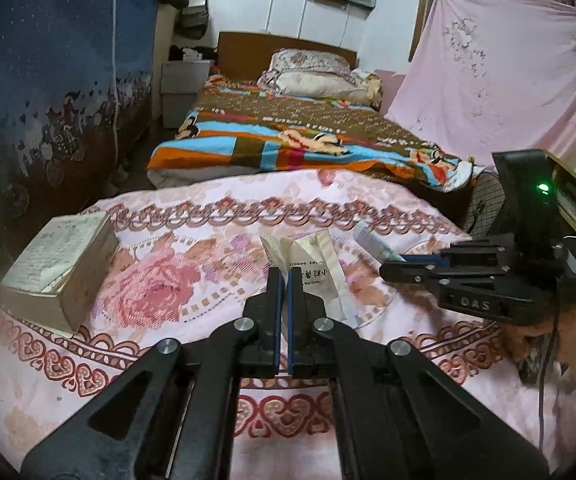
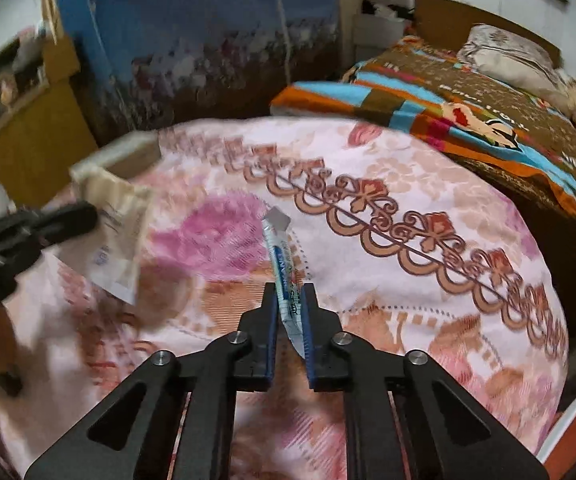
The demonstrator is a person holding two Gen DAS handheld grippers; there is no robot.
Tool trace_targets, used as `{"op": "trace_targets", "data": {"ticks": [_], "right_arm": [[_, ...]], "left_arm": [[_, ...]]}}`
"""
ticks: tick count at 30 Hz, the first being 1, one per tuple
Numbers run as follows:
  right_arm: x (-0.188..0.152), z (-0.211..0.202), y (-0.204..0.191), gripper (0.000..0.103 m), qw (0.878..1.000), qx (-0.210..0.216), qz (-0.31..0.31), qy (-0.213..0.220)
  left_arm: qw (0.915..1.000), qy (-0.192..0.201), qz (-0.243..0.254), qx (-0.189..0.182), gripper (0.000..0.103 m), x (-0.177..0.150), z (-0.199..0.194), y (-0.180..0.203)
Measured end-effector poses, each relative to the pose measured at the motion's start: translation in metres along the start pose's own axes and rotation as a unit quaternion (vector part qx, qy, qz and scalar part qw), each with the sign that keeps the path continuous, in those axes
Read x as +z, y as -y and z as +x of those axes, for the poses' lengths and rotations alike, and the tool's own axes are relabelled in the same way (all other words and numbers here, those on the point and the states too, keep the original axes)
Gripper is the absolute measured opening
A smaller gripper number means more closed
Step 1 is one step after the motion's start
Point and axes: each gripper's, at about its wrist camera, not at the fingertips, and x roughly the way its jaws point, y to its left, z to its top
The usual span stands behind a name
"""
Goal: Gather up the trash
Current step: 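Close the left tool on the paper packet while the right tool grasps the medicine tube, then carry the paper packet and medicine tube in both tools over the orange bucket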
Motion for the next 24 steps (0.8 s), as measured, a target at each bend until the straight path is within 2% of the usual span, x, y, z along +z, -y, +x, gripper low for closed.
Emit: {"op": "trace_targets", "data": {"ticks": [6, 9, 11, 14, 15, 16, 18, 22, 23, 24], "right_arm": [[-0.021, -0.039, -0.005, 0.004, 0.995, -0.018, 0.033, 0.089], [-0.025, -0.054, -0.003, 0.004, 0.991, -0.019, 0.057, 0.116], [-0.023, -0.050, -0.006, 0.004, 0.993, -0.033, 0.046, 0.104], [-0.019, -0.040, -0.007, 0.007, 0.995, -0.031, 0.040, 0.081], [-0.019, -0.037, -0.005, 0.012, 0.996, -0.025, 0.041, 0.072], [-0.017, -0.032, -0.004, 0.028, 0.997, -0.023, 0.045, 0.064], [-0.017, -0.025, -0.003, 0.042, 0.997, -0.016, 0.046, 0.053], [-0.009, -0.003, -0.006, 0.040, 0.999, -0.019, 0.031, 0.013], [-0.008, 0.004, -0.006, 0.037, 0.999, -0.026, 0.028, 0.000], [-0.008, 0.006, -0.007, 0.026, 0.999, -0.031, 0.026, -0.004]], "left_arm": [[0.9994, 0.031, 0.004, -0.017, 0.000, 0.005, -0.013, 0.017], [0.9993, 0.033, 0.008, -0.015, 0.000, 0.006, -0.015, 0.025], [0.9997, 0.023, 0.008, -0.009, 0.000, 0.007, -0.013, 0.029], [0.9998, 0.019, 0.006, 0.000, 0.000, 0.005, -0.015, 0.028], [0.9998, 0.018, 0.005, 0.003, 0.000, 0.005, -0.015, 0.027], [0.9999, 0.015, 0.004, 0.006, 0.000, 0.003, -0.015, 0.025], [0.9999, 0.009, 0.002, 0.011, 0.000, 0.001, -0.014, 0.022], [0.9999, 0.001, -0.005, 0.014, 0.000, -0.003, -0.010, 0.015], [0.9999, 0.000, -0.007, 0.013, 0.000, -0.004, -0.009, 0.013], [0.9999, -0.001, -0.007, 0.013, 0.000, -0.005, -0.009, 0.013]]}}
